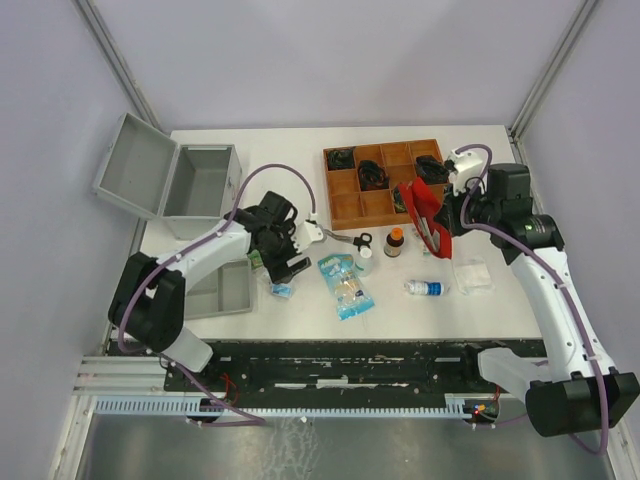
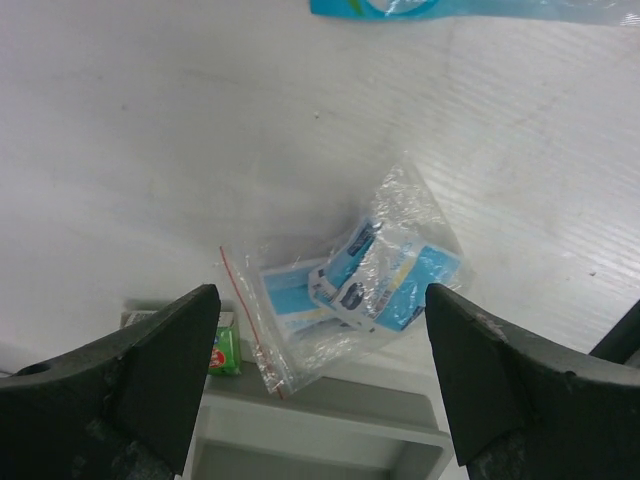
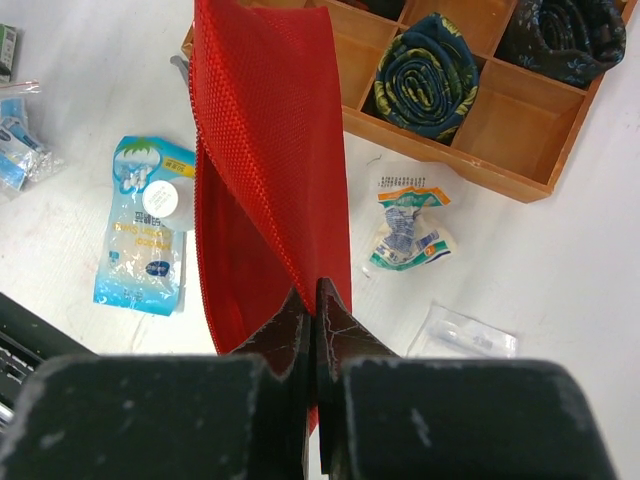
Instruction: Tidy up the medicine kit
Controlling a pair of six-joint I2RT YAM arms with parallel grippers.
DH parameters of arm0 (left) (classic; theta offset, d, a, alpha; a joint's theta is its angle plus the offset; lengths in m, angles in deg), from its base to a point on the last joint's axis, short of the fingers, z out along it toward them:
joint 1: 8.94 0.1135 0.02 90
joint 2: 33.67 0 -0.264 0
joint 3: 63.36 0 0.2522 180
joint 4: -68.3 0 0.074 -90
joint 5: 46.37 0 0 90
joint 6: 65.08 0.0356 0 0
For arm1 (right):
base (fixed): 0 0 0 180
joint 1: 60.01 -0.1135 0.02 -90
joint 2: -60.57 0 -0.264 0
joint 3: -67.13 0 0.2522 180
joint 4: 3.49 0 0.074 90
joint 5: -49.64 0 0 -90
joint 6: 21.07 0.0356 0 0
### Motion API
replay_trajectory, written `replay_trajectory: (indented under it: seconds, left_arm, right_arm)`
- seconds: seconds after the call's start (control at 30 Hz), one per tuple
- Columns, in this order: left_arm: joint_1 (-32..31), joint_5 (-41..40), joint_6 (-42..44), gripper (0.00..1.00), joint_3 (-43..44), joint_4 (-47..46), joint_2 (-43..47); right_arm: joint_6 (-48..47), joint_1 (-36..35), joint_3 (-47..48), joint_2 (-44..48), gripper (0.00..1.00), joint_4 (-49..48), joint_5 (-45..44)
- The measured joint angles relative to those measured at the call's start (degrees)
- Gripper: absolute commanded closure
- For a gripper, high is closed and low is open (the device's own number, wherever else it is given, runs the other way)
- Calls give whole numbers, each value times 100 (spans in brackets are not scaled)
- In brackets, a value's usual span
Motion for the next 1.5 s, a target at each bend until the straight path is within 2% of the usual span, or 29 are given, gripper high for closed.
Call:
replay_trajectory:
  seconds: [0.3, 0.4, 0.63, 0.87, 1.0, 1.23, 1.33, 1.37, 1.5]
  left_arm:
    - [616, 105, 92, 13, 542, 684, -780]
    - [682, 199, 216, 19, 619, 885, -1016]
    - [704, 474, 417, 46, 883, 1158, -1491]
    - [708, 737, 505, 76, 885, 1257, -1528]
    - [708, 828, 503, 86, 885, 1259, -1512]
    - [695, 1274, 490, 96, 909, 1252, -835]
    - [570, 1534, 243, 96, 1075, 1158, -177]
    - [494, 1572, 142, 92, 1165, 1084, 13]
    - [-17, 1849, -409, 92, 1751, 476, 686]
  right_arm:
    - [-39, 0, -57, 116, 99, -61, 166]
    - [-42, 0, -74, 118, 99, -61, 214]
    - [-39, 0, -90, 118, 99, -63, 249]
    - [-39, 0, -125, 114, 99, -66, 258]
    - [-37, -7, -125, 94, 99, -66, 313]
    - [-11, -363, -125, -140, 99, -114, 282]
    - [61, -791, -122, -256, 99, -223, 9]
    - [98, -931, -118, -295, 99, -286, -98]
    - [350, -1318, 122, -549, 99, -540, -278]
